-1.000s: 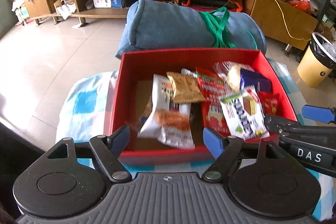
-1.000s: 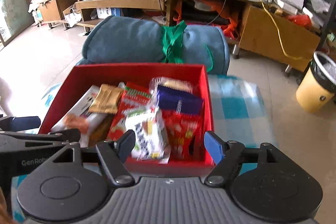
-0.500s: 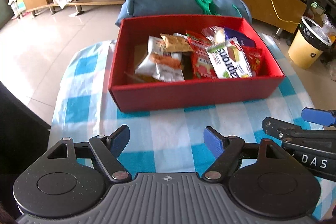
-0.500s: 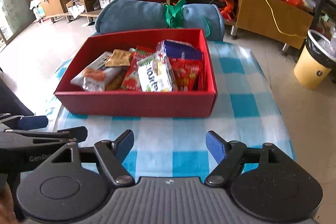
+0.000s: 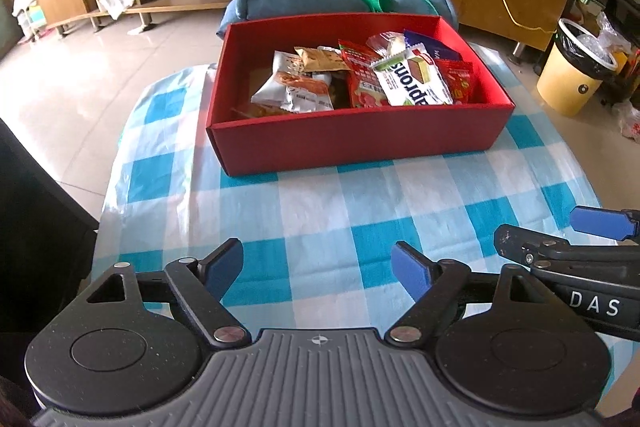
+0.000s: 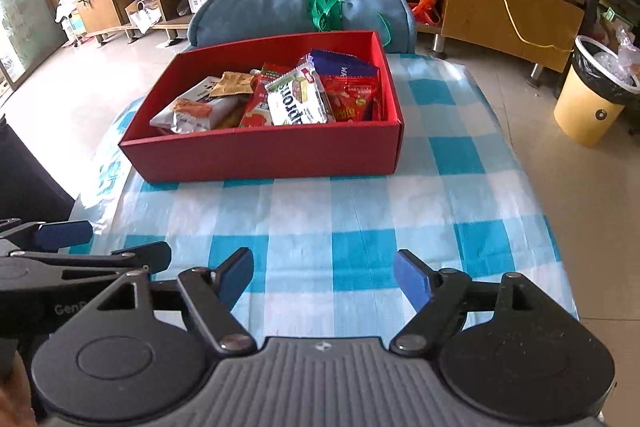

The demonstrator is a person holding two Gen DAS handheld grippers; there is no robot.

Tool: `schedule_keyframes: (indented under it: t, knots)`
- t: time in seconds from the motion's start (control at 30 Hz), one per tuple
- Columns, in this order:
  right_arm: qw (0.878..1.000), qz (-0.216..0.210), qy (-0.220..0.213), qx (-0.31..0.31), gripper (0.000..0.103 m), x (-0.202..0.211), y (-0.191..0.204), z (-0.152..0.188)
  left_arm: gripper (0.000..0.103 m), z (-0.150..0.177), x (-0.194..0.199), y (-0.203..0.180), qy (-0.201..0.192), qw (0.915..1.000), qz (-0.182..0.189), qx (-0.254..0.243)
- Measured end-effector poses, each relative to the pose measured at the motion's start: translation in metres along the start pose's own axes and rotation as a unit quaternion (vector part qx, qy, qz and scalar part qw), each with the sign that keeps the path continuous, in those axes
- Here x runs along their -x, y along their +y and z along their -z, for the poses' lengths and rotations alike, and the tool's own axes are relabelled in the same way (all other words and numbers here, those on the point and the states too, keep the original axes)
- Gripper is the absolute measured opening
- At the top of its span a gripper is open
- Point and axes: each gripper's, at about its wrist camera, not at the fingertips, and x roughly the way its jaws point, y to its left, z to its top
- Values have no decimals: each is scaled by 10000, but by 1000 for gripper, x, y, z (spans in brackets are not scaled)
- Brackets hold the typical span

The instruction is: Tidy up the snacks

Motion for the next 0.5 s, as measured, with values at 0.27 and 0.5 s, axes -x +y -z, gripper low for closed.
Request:
schedule_keyframes:
  t: [0.27,0.5]
  knots:
    - [10000,-3,-6,-42,74,7,-2,10,87,8,6,-6,-62,9998,-85,-195]
    - [10000,-2,21,-25,74,10,-1,18,88,15,9,-6,-59,9996,-98,-247]
